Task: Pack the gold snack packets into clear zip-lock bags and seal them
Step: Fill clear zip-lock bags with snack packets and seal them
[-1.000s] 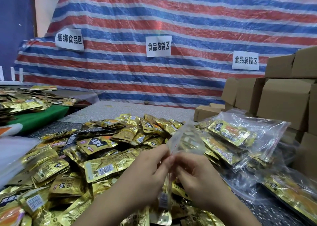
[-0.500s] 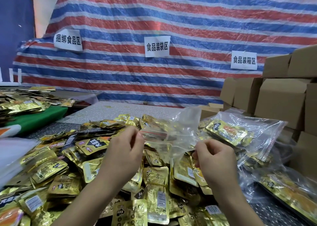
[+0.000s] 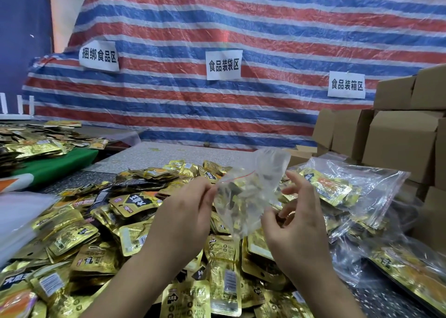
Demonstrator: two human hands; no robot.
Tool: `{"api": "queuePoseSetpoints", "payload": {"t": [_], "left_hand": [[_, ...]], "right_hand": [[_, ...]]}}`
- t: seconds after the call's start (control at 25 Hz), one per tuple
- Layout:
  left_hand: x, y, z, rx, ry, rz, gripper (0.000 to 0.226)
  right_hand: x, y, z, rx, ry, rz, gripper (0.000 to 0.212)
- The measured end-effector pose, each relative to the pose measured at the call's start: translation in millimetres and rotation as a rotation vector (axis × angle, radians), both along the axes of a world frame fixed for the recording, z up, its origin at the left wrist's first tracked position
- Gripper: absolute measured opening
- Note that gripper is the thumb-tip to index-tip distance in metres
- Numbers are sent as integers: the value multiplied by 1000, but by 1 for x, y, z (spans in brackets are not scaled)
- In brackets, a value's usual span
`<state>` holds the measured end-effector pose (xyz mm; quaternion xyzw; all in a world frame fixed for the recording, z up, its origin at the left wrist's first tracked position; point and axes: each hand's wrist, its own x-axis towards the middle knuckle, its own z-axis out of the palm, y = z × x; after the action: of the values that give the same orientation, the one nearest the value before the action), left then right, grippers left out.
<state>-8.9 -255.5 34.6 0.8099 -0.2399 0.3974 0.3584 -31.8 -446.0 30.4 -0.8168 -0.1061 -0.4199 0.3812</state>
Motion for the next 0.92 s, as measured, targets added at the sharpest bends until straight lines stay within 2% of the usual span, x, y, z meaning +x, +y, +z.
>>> {"api": "queuePoseSetpoints", "payload": {"t": [0.12,0.24,0.36,0.48,0.52,0.56,0.64,0.76,0.84,0.92], "left_hand": [[-4,-3,0,160,-110,48,34],[-8,-9,2,134,-185,23,32],[-17,-17,-2,140,-165,-36,55],[-20,-22,-11,319,-78,-126,92],[-18,-22,-14,360,-103,-109,95],[-16,-23,-15,341,-151,-93,87],[-15,-21,-11,120,-204,-107,55],[-14,-15,0,-303,-191,-219,15],[-18,-9,14,-516,-103,-312,11],[-17,-1,30,-707,18,-353,17]], "right_hand": [[-2,3,4,-32,-80,19,61],[-6,8,10,35,-131,21,58],[-11,6,12,199,-81,36,58],[-11,1,13,361,12,102,65],[-11,0,15,418,49,130,70],[-9,-1,18,479,83,158,75],[-6,-2,26,609,143,269,79],[-6,-4,44,737,215,483,63],[-7,-2,57,783,282,640,50],[-7,-2,70,840,383,774,49]]}}
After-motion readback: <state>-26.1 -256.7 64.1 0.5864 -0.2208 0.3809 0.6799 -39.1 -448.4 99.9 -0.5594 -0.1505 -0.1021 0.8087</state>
